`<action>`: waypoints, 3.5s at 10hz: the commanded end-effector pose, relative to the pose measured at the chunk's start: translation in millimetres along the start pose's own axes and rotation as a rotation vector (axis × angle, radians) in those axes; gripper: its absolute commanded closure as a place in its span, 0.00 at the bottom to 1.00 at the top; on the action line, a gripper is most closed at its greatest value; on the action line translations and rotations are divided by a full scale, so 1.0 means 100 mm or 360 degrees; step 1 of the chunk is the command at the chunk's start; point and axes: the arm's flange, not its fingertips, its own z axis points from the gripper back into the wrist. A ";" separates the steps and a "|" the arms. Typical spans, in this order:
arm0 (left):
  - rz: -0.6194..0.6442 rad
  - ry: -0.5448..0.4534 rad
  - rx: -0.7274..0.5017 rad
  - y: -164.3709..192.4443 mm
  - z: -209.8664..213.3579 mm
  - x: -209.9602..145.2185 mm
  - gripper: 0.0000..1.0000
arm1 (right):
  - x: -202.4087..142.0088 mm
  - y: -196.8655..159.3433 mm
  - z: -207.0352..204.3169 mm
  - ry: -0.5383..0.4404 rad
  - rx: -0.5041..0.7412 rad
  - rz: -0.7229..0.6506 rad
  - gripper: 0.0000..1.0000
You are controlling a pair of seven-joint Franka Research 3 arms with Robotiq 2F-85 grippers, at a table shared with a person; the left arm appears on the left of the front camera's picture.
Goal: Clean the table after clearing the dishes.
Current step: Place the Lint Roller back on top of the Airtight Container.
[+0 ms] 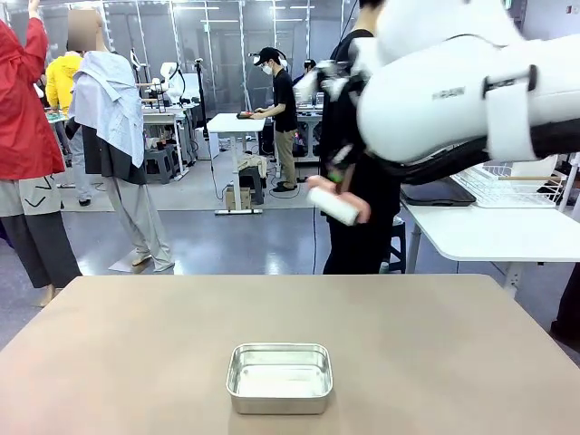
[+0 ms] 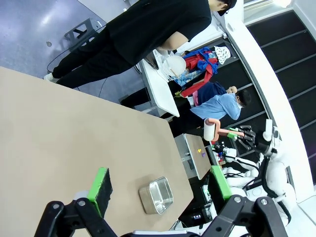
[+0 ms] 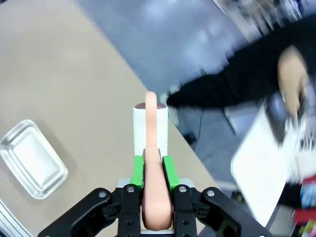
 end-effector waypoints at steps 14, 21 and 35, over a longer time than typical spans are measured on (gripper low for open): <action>0.0000 -0.0015 -0.0030 -0.02 0.01 0.01 0.00 | -0.47 1.38 -0.35 0.0003 0.0763 0.0838 0.79; 0.0000 -0.0015 -0.0030 -0.02 0.01 0.01 0.00 | -0.30 1.55 -1.40 0.0309 0.1056 0.0756 0.79; 0.0000 -0.0015 -0.0030 -0.02 0.01 0.01 0.00 | -0.32 1.42 -1.90 0.0357 0.0987 0.0769 0.00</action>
